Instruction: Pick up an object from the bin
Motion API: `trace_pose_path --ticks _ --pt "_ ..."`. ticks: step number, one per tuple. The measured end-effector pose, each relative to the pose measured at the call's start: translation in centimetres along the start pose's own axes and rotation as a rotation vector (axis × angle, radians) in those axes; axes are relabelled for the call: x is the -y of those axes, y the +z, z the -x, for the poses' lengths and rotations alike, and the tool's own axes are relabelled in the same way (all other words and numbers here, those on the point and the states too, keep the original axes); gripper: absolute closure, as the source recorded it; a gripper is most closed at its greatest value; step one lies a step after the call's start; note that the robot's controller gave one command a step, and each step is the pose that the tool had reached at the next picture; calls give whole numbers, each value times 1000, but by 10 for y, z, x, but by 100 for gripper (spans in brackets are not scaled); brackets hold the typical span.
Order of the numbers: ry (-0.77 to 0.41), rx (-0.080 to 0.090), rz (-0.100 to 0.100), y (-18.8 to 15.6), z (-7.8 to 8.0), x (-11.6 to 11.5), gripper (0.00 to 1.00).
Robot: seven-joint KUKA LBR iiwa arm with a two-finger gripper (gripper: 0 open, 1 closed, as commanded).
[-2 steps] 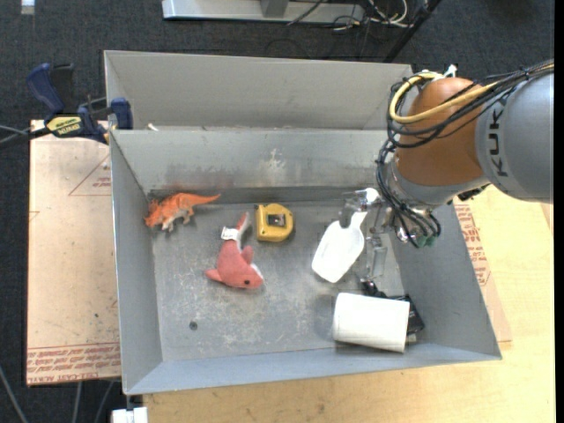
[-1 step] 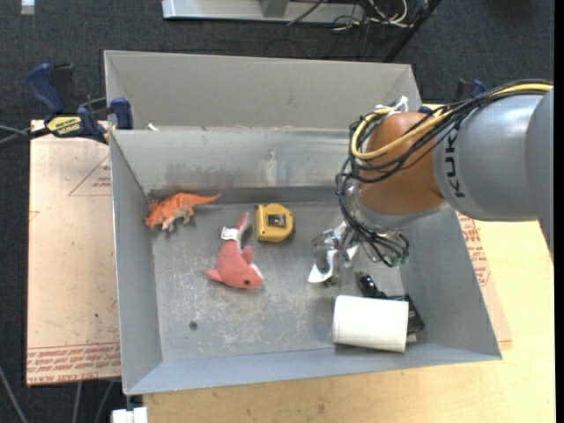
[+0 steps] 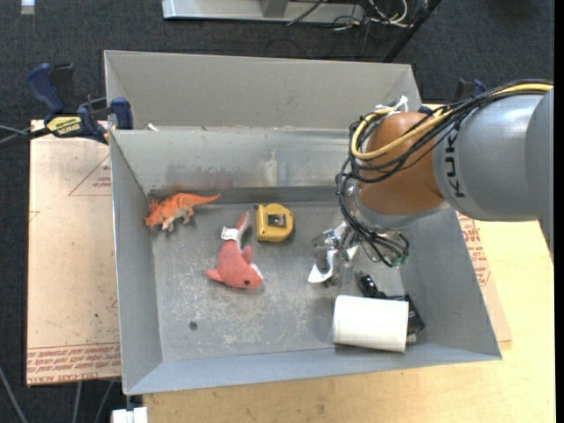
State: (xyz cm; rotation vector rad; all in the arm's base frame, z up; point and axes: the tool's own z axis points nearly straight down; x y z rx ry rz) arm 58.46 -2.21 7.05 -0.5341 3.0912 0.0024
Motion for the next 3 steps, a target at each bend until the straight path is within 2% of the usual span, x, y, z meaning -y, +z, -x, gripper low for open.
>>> trace_pose_path --ticks 1,2,3 --pt "-24 -1 1 -9 4 3 100" --pt "-38 1 1 -32 5 8 100" --pt "-82 4 0 -57 2 18 0"
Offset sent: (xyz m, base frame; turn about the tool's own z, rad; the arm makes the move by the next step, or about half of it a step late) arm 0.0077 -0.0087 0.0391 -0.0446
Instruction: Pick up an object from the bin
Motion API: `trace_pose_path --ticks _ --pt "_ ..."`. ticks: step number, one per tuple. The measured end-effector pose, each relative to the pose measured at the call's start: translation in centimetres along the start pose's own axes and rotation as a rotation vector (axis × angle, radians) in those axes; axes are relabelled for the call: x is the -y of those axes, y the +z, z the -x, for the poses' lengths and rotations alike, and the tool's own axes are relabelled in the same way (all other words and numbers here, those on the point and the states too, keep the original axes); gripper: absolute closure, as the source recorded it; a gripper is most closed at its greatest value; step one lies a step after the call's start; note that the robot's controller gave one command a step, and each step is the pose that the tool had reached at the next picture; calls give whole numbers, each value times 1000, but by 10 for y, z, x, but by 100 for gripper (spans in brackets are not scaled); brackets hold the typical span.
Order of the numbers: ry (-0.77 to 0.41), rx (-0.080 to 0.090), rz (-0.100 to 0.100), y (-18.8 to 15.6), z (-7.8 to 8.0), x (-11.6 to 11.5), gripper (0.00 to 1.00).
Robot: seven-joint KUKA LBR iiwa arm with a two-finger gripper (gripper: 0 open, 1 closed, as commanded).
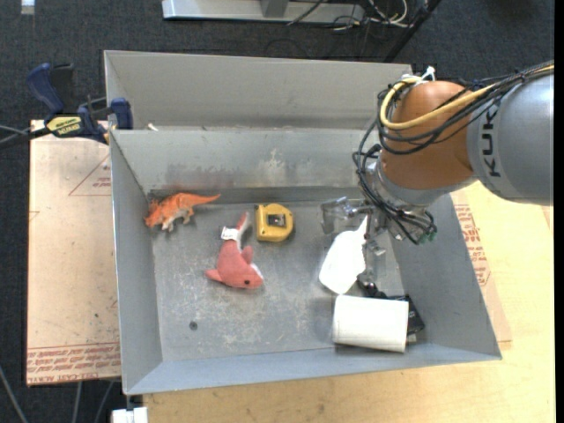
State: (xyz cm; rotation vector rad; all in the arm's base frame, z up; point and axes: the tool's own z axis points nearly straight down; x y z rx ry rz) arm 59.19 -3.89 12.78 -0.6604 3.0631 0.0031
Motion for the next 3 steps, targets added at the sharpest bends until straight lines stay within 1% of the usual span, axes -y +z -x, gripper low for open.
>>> trace_pose_path --ticks 1,2,3 --pt "0 -1 1 1 0 0 0" --pt "-178 3 0 58 -9 0 100" --pt "-177 3 1 58 -9 0 100"
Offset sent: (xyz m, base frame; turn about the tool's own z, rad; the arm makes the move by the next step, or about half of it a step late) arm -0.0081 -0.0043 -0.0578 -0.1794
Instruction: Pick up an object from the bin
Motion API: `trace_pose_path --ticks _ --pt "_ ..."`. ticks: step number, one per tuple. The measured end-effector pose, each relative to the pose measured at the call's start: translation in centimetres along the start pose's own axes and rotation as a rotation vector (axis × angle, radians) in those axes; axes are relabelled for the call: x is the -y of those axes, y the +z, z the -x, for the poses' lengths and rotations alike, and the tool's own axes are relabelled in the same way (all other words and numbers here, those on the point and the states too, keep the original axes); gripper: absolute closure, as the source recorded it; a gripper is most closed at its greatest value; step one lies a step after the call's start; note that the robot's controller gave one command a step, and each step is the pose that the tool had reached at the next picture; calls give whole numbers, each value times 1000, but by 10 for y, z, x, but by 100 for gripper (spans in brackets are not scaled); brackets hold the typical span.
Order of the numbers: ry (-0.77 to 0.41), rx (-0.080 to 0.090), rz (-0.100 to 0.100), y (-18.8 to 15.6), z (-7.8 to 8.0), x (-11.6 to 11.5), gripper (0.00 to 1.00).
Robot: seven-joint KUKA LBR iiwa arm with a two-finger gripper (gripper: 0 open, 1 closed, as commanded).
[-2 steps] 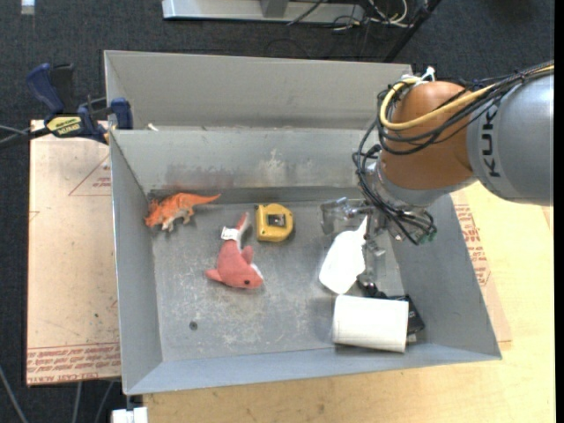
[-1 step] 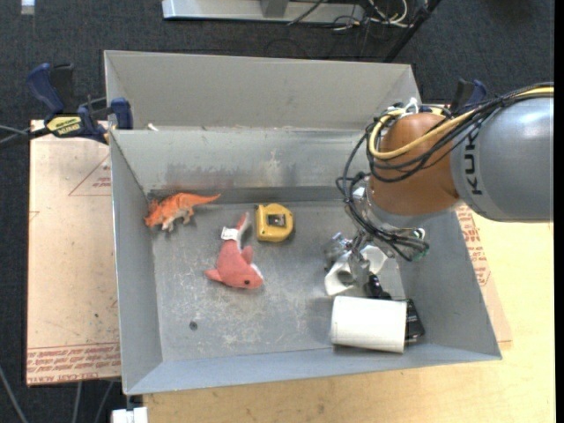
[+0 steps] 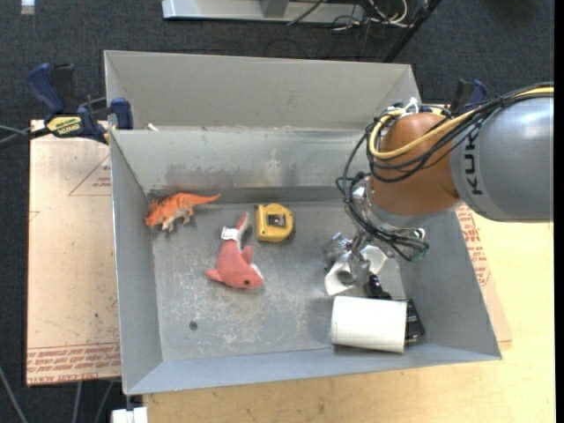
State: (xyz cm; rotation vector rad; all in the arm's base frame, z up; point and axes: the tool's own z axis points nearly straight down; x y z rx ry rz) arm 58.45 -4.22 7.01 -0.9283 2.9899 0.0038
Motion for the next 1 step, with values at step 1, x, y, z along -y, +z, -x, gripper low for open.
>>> trace_pose_path --ticks 1 --pt "-25 4 0 -60 12 15 100"
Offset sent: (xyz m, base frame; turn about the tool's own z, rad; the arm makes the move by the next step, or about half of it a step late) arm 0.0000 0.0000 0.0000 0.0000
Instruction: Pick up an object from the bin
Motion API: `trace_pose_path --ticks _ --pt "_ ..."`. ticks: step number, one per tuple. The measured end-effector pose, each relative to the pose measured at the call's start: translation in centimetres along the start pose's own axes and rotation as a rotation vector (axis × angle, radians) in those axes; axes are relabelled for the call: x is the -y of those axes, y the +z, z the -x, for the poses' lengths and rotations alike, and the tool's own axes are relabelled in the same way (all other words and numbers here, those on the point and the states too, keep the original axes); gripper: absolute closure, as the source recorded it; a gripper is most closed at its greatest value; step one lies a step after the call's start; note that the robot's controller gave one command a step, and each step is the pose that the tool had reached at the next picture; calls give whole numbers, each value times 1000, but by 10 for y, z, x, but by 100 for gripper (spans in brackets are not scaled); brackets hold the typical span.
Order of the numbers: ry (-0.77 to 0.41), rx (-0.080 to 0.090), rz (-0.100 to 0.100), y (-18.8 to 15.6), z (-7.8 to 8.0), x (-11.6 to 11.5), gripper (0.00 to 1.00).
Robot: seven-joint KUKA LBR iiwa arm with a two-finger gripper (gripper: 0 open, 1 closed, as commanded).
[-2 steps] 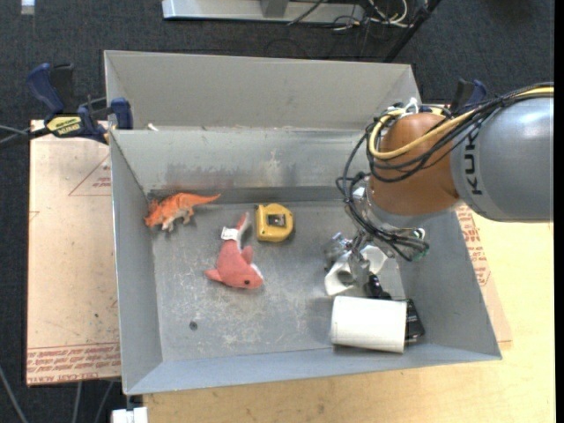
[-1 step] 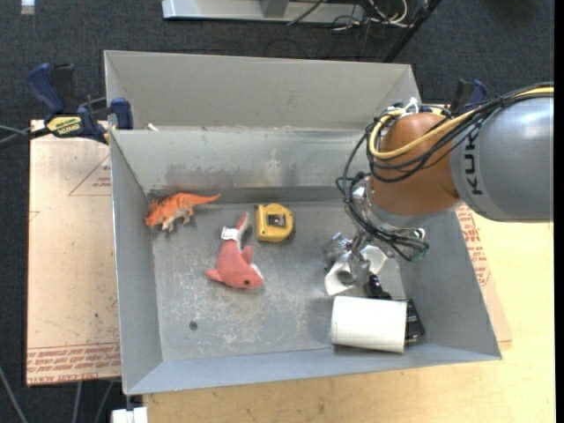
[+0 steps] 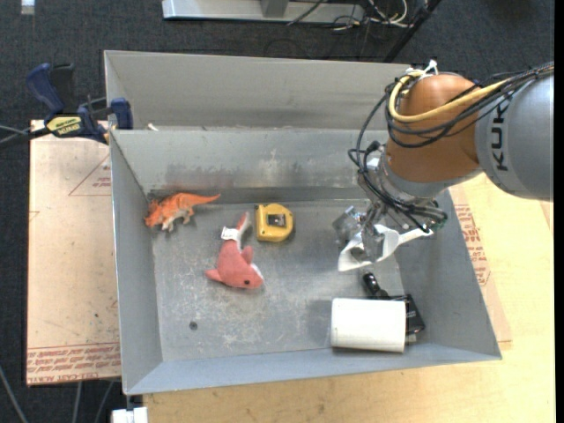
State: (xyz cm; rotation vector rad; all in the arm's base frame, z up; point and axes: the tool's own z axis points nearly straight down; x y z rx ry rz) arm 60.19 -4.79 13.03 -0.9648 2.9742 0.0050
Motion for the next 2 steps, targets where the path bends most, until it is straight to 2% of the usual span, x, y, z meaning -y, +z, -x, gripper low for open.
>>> trace_pose_path --ticks 1,2 --pt "0 0 0 0 0 0 100" --pt "13 -1 3 -12 -11 -9 100"
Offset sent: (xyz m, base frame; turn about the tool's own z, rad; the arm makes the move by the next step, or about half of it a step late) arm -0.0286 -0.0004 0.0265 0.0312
